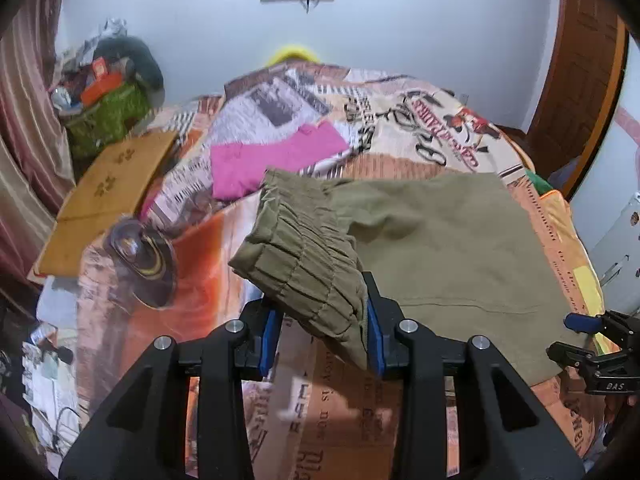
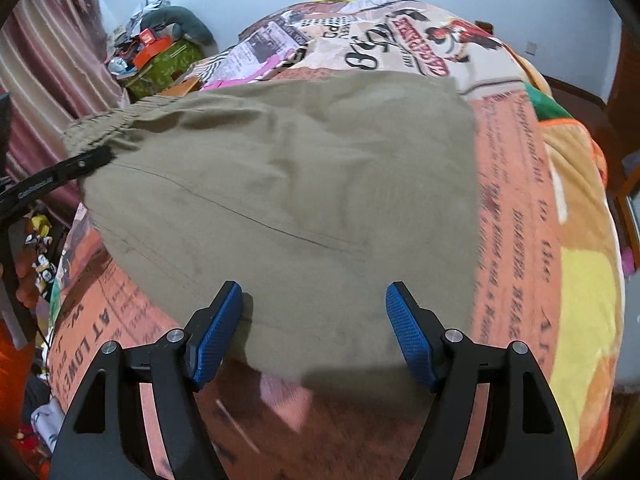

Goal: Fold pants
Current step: 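Grasp the elastic waistband with the left gripper and lift it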

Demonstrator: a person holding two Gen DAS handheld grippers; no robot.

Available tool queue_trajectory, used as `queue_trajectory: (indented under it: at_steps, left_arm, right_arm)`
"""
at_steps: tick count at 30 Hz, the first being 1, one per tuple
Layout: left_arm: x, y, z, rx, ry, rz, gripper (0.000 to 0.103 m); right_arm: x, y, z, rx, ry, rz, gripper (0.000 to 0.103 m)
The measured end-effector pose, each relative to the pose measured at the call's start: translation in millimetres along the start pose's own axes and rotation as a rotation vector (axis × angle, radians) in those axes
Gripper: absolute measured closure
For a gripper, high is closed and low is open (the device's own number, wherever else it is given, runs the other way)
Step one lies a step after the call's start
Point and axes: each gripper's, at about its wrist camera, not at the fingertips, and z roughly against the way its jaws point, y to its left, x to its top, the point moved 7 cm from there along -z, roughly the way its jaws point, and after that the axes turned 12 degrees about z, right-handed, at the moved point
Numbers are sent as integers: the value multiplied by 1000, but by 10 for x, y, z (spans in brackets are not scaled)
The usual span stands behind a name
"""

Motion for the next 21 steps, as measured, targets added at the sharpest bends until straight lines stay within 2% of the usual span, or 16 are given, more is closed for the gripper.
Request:
queue_trajectory:
  at_steps: [3, 6, 8, 17, 21]
  left_arm:
    - [44, -74, 144, -7, -31, -34, 66]
    - [83, -236, 271, 18, -93, -111, 66]
    - [111, -373, 347, 7, -120, -149, 67]
    - [265, -1231, 553, -216, -117, -237, 75]
    - [193, -1600, 536, -268, -93, -287, 76]
  right_arm:
    - [-108, -86, 57, -6, -14, -23, 32]
    - [-174, -159, 108, -24, -16, -65, 32]
    - [-221, -192, 124, 0, -17, -106, 32]
    - [-285, -213, 113, -4, -33, -128, 32]
    - [-291, -222, 121, -5, -40, -132, 32]
